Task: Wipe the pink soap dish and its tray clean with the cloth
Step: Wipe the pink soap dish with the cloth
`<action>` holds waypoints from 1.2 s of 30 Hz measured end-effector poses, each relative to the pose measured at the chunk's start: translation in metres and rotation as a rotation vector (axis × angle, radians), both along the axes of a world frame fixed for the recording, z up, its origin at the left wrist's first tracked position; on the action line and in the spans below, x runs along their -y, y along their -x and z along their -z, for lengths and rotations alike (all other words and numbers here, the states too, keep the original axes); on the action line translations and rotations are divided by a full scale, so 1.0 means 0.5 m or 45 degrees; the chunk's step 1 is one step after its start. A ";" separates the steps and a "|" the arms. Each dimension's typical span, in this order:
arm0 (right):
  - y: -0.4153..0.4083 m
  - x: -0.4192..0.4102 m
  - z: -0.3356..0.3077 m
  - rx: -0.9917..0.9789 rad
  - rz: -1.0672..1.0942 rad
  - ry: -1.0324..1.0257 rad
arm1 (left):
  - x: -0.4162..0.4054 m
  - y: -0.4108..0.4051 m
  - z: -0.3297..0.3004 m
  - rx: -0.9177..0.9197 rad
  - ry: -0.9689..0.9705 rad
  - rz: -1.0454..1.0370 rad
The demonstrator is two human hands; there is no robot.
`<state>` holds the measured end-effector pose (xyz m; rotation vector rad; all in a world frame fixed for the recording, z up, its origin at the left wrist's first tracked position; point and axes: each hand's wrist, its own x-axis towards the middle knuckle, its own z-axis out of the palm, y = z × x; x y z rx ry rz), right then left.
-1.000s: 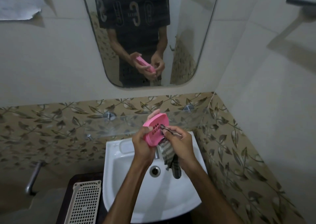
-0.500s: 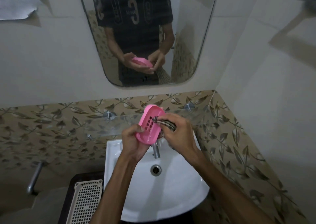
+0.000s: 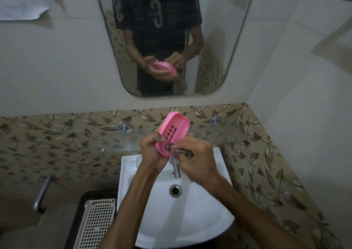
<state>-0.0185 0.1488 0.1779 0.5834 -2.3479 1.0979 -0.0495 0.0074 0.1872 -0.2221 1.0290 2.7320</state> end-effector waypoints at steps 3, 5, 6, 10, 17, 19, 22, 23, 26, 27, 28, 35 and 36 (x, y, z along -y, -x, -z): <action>0.017 -0.014 -0.008 0.016 0.025 0.035 | -0.004 0.001 -0.003 -0.015 0.026 0.004; 0.027 -0.019 -0.016 0.045 0.155 0.086 | -0.011 0.001 -0.003 -0.010 -0.050 0.000; 0.023 -0.012 -0.015 0.058 0.129 0.044 | -0.010 0.001 -0.003 -0.003 -0.074 0.005; 0.018 -0.009 -0.019 0.148 -0.081 -0.109 | -0.004 0.002 -0.002 -0.015 -0.014 0.022; 0.012 0.001 -0.024 0.151 -0.053 -0.098 | -0.006 -0.001 0.000 0.047 -0.011 -0.040; 0.022 -0.006 -0.025 0.146 0.097 0.047 | -0.010 -0.002 -0.003 0.048 -0.054 -0.053; 0.004 0.011 -0.022 0.177 0.009 -0.040 | -0.009 -0.006 -0.008 0.062 -0.017 -0.055; 0.000 0.013 -0.022 0.190 -0.039 -0.065 | -0.008 -0.007 -0.008 0.066 0.002 -0.038; 0.021 -0.003 -0.032 0.209 0.105 0.078 | -0.012 -0.007 -0.005 0.058 -0.059 -0.043; 0.023 -0.005 -0.033 0.218 0.166 0.120 | -0.014 -0.007 -0.003 0.063 -0.075 -0.059; 0.018 -0.002 -0.032 0.262 0.168 0.135 | -0.013 -0.007 -0.001 0.073 -0.063 -0.077; -0.005 0.006 -0.024 0.333 0.216 0.196 | -0.015 -0.008 0.008 0.040 -0.013 -0.092; -0.014 0.014 -0.021 0.376 0.200 0.226 | -0.015 -0.009 0.010 0.039 -0.014 -0.096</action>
